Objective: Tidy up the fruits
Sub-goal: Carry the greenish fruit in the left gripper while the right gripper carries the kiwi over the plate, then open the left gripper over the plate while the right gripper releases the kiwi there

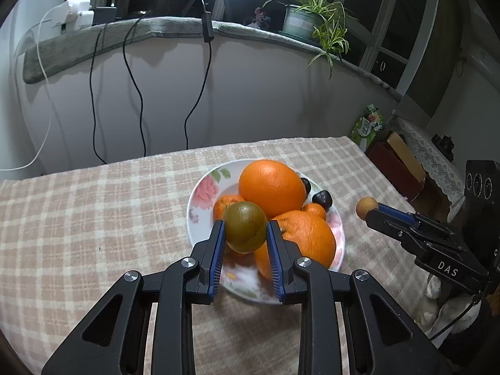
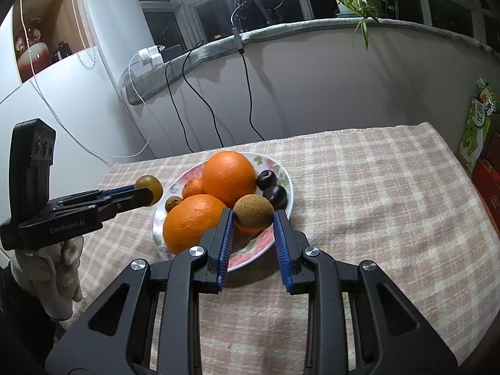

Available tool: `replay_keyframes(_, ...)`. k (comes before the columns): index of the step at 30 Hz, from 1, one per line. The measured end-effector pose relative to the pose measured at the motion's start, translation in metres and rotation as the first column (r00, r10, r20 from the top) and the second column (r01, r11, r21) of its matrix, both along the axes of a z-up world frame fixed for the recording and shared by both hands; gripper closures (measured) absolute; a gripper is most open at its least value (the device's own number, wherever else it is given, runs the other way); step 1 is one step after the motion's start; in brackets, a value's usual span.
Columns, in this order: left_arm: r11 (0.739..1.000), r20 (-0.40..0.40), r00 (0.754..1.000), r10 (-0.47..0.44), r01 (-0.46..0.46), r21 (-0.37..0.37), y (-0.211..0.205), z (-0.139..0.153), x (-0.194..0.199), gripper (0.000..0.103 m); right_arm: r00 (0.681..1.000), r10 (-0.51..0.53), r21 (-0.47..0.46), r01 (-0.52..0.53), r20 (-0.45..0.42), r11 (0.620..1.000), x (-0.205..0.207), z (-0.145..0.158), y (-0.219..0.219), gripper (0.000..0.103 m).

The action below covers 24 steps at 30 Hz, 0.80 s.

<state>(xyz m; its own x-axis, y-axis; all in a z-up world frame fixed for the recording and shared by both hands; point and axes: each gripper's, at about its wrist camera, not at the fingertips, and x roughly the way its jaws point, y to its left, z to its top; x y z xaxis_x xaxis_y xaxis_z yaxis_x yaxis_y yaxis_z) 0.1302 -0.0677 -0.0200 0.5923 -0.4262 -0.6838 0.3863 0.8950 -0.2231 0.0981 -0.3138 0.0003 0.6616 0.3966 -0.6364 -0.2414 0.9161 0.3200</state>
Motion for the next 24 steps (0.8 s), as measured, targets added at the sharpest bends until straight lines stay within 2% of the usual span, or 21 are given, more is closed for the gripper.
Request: replay_keyframes(24,1.000,-0.024,1.000,0.017,-0.017,0.011,-0.010,-0.007,0.049,0.078,0.997,0.065,0.025,-0.064,-0.037,0.998,0.010,-0.018,0.017,0.076)
